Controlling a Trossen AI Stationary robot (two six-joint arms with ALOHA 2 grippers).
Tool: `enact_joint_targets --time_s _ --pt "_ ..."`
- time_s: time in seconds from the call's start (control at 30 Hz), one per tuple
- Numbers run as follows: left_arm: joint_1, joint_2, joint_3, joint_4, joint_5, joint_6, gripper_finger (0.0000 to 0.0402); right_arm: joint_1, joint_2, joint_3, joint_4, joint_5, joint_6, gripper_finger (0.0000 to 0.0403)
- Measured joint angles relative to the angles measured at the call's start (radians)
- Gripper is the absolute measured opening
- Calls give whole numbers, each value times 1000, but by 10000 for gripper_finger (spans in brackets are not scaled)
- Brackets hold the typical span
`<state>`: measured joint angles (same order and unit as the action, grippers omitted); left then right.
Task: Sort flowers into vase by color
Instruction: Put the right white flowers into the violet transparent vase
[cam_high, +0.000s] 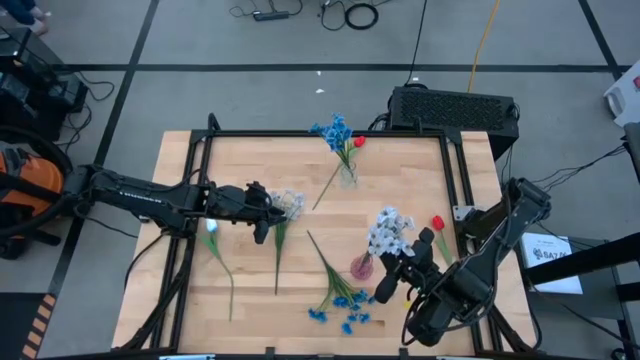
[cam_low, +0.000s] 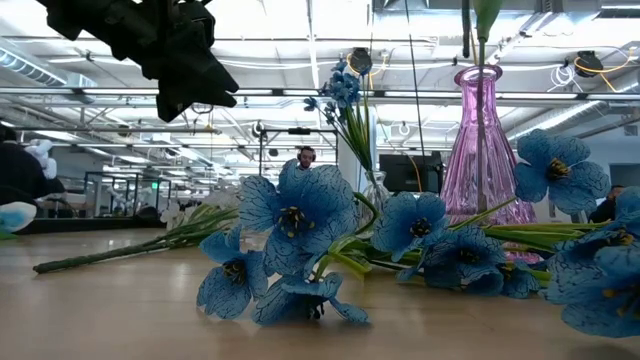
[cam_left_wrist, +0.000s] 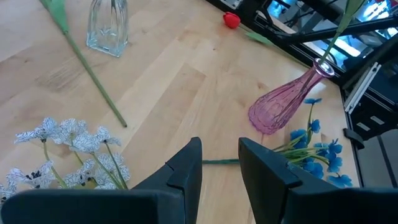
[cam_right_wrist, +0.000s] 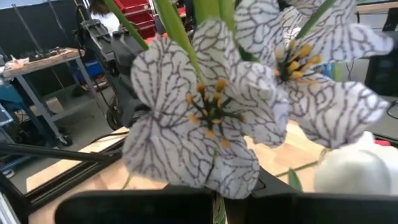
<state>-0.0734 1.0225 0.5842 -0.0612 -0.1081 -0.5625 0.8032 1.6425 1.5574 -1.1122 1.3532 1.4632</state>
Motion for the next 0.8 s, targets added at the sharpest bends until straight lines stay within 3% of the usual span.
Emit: enact_joint_targets --time_s 0.17,0.57,0.8 --pt "0 0 0 0 0 0 111 0 -35 0 -29 3 9 0" --pt "0 0 0 0 0 0 111 -5 -59 -1 -37 5 -139 0" --pt "0 0 0 0 0 0 111 -5 -58 -83 41 4 -121 0"
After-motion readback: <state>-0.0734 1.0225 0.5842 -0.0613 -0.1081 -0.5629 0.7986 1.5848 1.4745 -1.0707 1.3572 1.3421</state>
